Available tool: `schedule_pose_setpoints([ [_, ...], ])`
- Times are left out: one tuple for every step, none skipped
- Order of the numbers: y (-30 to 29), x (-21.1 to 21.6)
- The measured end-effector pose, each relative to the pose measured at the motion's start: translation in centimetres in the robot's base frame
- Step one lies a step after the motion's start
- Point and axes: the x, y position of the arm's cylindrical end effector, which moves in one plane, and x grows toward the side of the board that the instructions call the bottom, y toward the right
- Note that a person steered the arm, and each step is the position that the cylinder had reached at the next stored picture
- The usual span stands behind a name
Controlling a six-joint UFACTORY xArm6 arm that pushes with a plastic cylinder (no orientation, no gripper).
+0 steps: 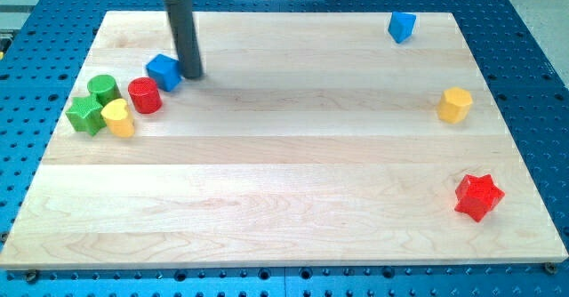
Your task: Push the blue triangle into the blue cube
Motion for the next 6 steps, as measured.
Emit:
schedule_pose_setpoints([
  [-0.9, -0.5],
  [-0.9, -0.6],
  [-0.9, -0.6],
  [-1.0, -0.6],
  [2.1, -1.8],
  [13.5, -0.7],
])
